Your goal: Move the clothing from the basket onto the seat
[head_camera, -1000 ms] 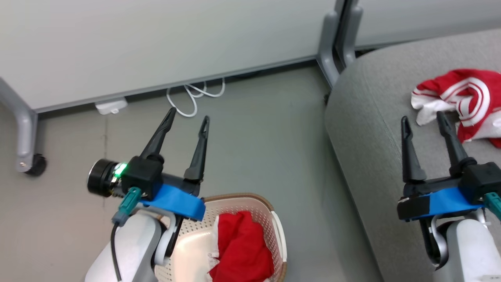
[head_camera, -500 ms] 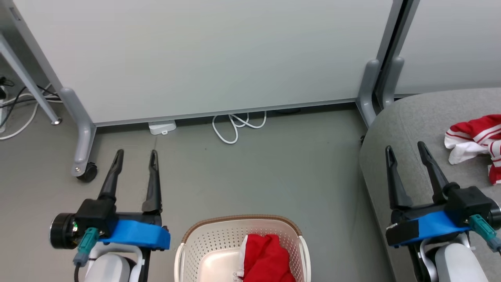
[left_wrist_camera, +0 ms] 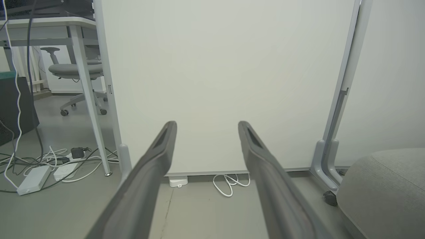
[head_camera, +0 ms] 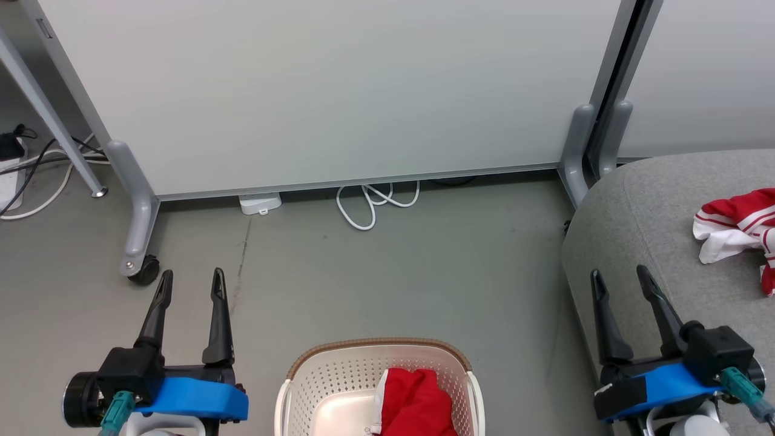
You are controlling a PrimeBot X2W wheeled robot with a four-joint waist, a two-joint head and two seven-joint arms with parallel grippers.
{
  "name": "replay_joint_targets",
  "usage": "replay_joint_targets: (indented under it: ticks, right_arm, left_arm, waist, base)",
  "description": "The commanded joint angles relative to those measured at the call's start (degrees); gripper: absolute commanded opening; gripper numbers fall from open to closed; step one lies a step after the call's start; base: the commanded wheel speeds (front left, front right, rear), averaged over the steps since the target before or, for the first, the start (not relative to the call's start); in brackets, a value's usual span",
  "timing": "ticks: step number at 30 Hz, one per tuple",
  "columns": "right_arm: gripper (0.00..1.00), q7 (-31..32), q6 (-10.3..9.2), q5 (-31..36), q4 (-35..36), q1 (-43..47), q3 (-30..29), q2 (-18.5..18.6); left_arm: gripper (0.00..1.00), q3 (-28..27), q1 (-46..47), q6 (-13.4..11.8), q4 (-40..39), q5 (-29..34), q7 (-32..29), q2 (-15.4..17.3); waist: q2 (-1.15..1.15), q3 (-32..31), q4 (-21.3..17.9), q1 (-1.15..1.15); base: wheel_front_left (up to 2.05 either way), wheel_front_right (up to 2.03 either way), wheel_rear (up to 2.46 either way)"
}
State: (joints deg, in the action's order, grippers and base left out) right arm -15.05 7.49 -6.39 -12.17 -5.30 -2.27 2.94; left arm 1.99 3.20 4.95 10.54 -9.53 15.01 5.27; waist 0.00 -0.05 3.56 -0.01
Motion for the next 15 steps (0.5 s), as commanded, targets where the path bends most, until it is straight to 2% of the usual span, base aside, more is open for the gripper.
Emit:
replay_joint_targets:
  ticks: [1,15]
  right_arm:
    - [1.00,-0.2,0.01,-0.4,-0.3,1.5,0.2,-0.1]
    - [1.00,-0.2,0.01,-1.7,-1.2,4.4,0.7,-0.1]
  left_arm:
    - [1.00,-0.8,-0.8,0.6,-0.1,0.6,0.2,-0.3]
    - [1.00,-2.3,-2.1,2.2,0.3,2.1,0.2,-1.8]
  waist:
    - [0.00,0.0,0.0,0.01]
    - [0.00,-0.6,0.7,0.01]
  base:
    - [0.00,0.00,0.00]
    - [0.00,0.00,0.00]
